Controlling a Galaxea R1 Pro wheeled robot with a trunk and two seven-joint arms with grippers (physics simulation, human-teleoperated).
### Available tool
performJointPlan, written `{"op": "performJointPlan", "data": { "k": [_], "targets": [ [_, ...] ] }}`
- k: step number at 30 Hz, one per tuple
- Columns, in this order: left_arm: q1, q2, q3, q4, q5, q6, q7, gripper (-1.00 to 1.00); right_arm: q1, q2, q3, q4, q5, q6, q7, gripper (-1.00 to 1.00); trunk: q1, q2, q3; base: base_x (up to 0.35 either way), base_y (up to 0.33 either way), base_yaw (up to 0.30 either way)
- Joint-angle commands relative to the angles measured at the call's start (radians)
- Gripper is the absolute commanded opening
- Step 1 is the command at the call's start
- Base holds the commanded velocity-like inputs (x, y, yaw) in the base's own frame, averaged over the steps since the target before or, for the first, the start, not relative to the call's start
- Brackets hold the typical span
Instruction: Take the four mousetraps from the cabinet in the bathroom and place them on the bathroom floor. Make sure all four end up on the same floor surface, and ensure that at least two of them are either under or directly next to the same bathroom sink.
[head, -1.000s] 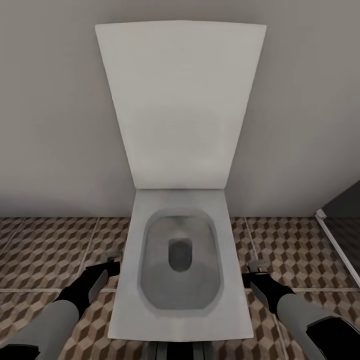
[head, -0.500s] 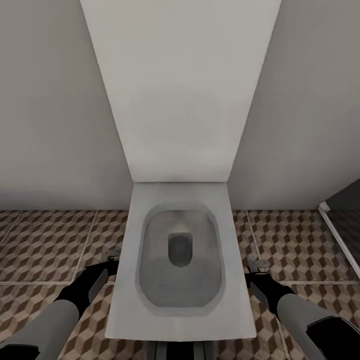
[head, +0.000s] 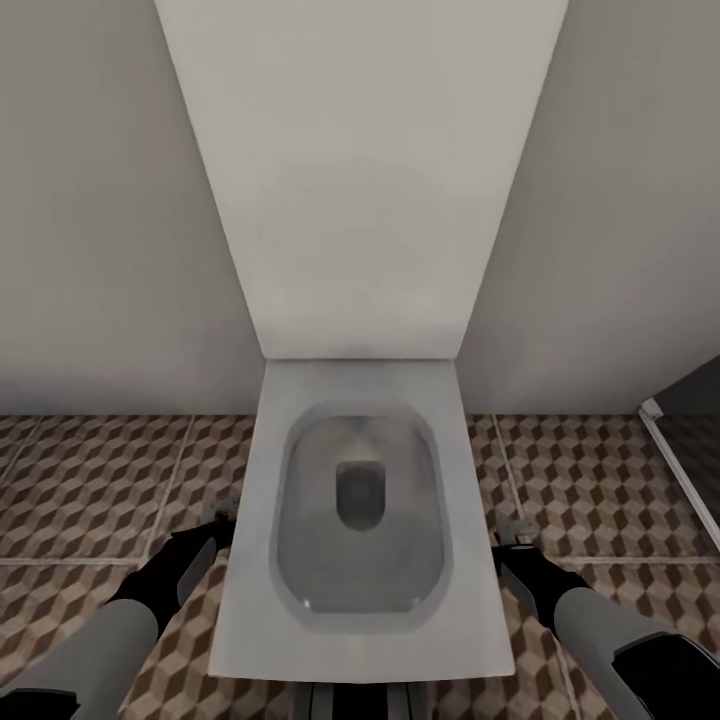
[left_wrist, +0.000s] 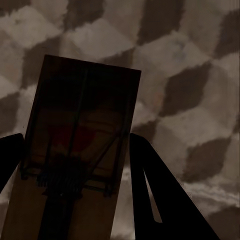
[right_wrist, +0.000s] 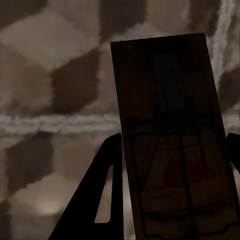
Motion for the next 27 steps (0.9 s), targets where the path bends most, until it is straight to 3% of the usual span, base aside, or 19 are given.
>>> {"op": "performJointPlan", "data": {
  "k": [1,16,27],
  "targets": [
    [0.000,0.001,-0.009,-0.002,0.007,0.005,0.010,-1.00,0.000,-0.001,0.009,-0.003,-0.011,0.006,-0.004,-1.00,0.000,-0.001,-0.005,0.000,0.000,0.000],
    [0.000,0.001,-0.008,-0.001,0.007,0.005,0.011,-1.00,0.000,0.001,0.009,-0.003,-0.011,0.006,-0.004,-1.00,0.007,-0.004,-0.063,0.000,0.000,0.000],
    [0.000,0.001,-0.009,-0.001,0.007,0.005,0.011,-1.00,0.000,0.001,0.009,-0.003,-0.011,0.006,-0.004,-1.00,0.007,-0.004,-0.063,0.000,0.000,0.000]
  ]
}}
